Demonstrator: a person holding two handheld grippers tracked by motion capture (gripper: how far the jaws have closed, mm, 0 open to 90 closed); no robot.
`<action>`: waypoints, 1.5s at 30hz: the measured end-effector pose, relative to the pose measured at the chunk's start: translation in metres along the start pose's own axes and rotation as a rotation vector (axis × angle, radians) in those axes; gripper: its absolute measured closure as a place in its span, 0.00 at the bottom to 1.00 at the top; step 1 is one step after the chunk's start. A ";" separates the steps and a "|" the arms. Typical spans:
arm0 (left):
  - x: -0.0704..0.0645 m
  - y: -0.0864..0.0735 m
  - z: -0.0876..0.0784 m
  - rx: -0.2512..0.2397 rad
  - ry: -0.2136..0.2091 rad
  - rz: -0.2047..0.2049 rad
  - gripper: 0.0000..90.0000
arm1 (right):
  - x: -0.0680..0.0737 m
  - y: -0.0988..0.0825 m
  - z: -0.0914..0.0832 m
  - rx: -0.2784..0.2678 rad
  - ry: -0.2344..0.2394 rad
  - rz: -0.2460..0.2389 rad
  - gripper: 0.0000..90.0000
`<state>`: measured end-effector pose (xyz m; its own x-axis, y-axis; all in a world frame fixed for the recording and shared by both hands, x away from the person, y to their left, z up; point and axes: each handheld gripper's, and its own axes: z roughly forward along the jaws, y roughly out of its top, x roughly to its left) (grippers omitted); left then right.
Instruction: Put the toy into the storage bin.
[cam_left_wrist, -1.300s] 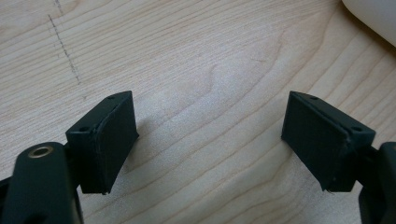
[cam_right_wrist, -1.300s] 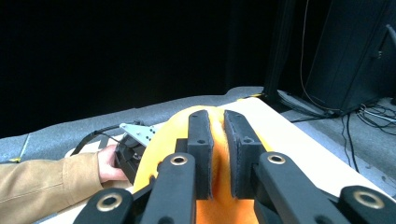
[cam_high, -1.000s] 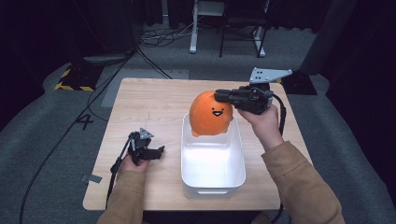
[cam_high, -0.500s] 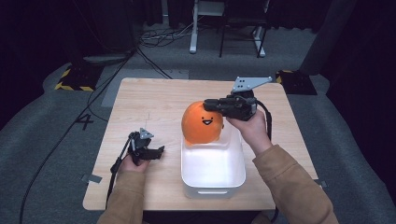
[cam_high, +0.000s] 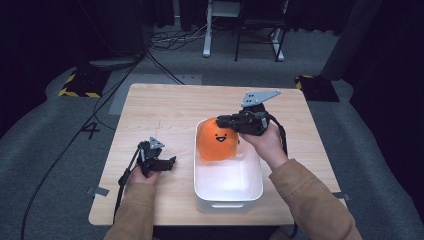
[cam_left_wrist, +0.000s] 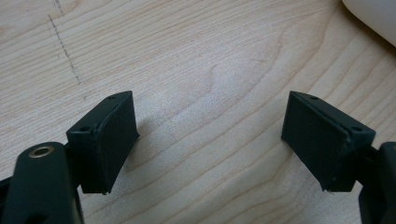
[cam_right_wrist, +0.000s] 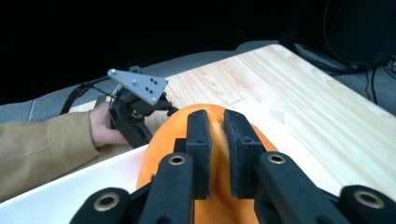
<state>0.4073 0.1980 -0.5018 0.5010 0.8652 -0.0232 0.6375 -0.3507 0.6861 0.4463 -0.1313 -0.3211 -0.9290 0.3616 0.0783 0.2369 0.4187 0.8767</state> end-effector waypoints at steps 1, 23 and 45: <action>0.000 0.000 0.000 0.000 0.000 0.000 0.21 | 0.000 -0.001 0.001 0.008 0.002 -0.002 0.89; 0.000 0.000 0.000 0.000 0.000 0.000 0.21 | 0.000 -0.019 0.028 0.190 -0.002 -0.007 0.89; 0.000 0.000 0.000 0.000 0.000 0.000 0.21 | -0.007 -0.024 0.038 0.290 0.017 0.052 0.83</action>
<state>0.4073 0.1980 -0.5018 0.5008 0.8653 -0.0231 0.6373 -0.3505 0.6863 0.4577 -0.1121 -0.3602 -0.9177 0.3754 0.1296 0.3530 0.6214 0.6995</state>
